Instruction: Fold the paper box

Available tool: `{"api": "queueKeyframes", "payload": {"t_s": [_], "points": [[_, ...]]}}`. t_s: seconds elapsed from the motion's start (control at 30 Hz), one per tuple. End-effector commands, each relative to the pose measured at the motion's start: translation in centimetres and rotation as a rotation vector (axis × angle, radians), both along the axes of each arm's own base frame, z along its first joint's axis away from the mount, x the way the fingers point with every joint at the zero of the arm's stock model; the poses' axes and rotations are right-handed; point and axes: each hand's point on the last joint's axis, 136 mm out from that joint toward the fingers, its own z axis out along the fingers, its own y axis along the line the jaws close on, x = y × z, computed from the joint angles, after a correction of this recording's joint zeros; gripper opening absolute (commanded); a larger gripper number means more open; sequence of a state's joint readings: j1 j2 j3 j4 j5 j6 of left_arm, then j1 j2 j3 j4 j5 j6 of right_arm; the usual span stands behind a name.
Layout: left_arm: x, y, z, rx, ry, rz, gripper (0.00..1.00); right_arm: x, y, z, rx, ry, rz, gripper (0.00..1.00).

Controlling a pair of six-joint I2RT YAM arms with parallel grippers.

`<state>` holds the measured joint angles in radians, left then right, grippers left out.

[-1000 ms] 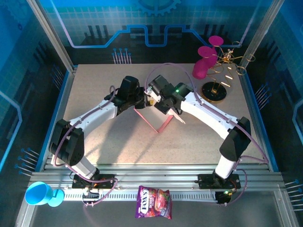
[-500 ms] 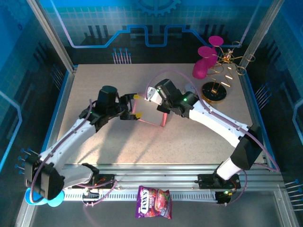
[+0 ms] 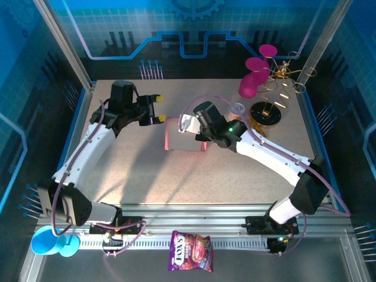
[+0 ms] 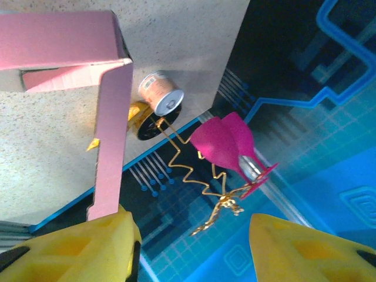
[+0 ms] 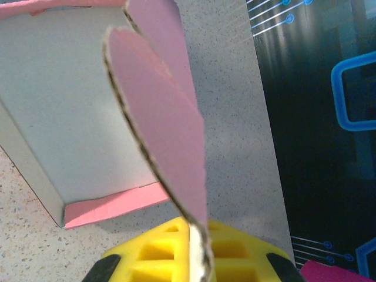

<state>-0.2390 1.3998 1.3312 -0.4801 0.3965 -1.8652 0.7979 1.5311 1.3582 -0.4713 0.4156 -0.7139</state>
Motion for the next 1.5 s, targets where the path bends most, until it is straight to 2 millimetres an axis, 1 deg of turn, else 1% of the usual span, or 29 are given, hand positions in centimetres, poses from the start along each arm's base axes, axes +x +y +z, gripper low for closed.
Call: {"api": "queueKeyframes", "payload": {"t_s": [0.0,0.13,0.3,0.47,0.77,0.87,1.0,1.17,1.47], "points": [[-0.9,-2.3,-0.7,0.009,0.033,-0.099,0.55,-0.1,0.9,1.5,0.028,-0.052,0.021,0.00],[-1.3,-3.4,-1.9,0.008,0.064,-0.119,0.55,0.0,1.0,1.4,0.029,-0.049,0.016,0.00],[-1.8,-3.2,-2.3,0.023,0.074,-0.122,0.55,0.0,1.4,1.0,0.027,-0.040,0.019,0.00],[-1.8,-3.5,-3.2,0.019,0.095,-0.132,0.55,-0.3,2.0,1.3,0.035,-0.041,0.035,0.00],[-2.1,-4.2,-4.3,0.021,0.119,-0.158,0.56,-0.6,2.9,1.2,0.035,-0.030,0.049,0.00],[-2.4,-4.0,-4.4,0.025,0.119,-0.156,0.56,-0.6,2.9,1.0,0.029,-0.034,0.050,0.00],[-2.9,-4.1,-5.1,0.034,0.140,-0.190,0.56,-0.5,3.0,1.1,0.026,-0.049,0.050,0.00],[-2.4,-3.8,-5.9,0.040,0.148,-0.182,0.51,-0.8,3.4,1.4,0.025,-0.061,0.071,0.00],[-2.0,-4.4,-7.1,0.042,0.161,-0.217,0.35,-1.1,3.7,1.3,0.004,-0.084,0.081,0.00]]}}
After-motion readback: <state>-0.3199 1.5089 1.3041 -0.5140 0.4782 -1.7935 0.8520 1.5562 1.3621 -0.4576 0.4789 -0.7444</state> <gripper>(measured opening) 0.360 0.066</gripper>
